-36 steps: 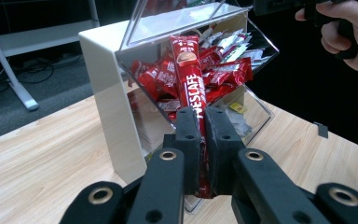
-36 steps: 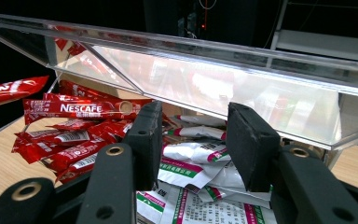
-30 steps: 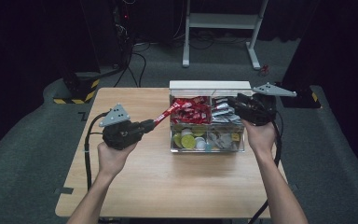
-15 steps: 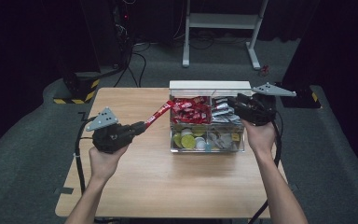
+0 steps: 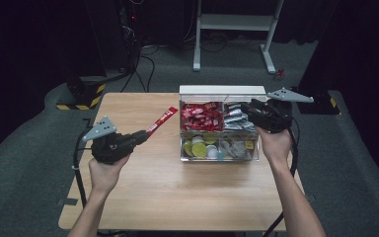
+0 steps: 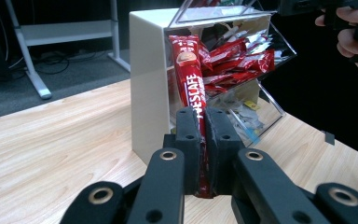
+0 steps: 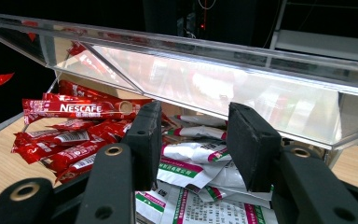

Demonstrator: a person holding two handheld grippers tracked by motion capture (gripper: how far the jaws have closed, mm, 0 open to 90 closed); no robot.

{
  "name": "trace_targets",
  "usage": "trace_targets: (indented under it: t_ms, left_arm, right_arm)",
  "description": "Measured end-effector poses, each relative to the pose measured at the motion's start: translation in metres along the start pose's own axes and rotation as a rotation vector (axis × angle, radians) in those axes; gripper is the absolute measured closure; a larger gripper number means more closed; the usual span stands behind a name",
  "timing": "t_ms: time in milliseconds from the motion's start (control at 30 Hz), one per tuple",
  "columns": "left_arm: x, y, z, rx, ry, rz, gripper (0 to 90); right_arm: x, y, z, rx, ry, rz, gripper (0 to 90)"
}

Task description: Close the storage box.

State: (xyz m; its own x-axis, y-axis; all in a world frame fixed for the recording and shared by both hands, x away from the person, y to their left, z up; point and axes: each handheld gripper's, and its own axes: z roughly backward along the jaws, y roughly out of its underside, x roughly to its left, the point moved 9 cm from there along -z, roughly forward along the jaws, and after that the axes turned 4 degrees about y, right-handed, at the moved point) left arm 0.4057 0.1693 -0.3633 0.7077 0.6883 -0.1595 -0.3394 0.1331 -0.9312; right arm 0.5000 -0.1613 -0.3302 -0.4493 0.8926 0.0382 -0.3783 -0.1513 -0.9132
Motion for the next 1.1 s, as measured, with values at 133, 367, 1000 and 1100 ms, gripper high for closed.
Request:
trace_targets:
  t_ms: [133, 367, 1000, 1100]
  left_arm:
    - [0.004, 0.003, 0.002, -0.002, -0.009, 0.01, 84.9]
    - [0.011, 0.01, 0.004, -0.004, -0.028, 0.024, 85.0]
    - [0.031, 0.036, 0.0, 0.023, -0.09, 0.076, 84.9]
    - [0.035, 0.04, -0.001, 0.027, -0.1, 0.087, 84.9]
  right_arm:
    - [0.0, 0.0, 0.0, 0.0, -0.003, 0.002, 55.3]
    - [0.0, 0.0, 0.0, -0.001, 0.0, 0.003, 55.2]
    - [0.0, 0.0, 0.0, 0.0, 0.002, 0.002, 55.1]
    - [0.0, 0.0, 0.0, -0.001, 0.001, 0.002, 55.1]
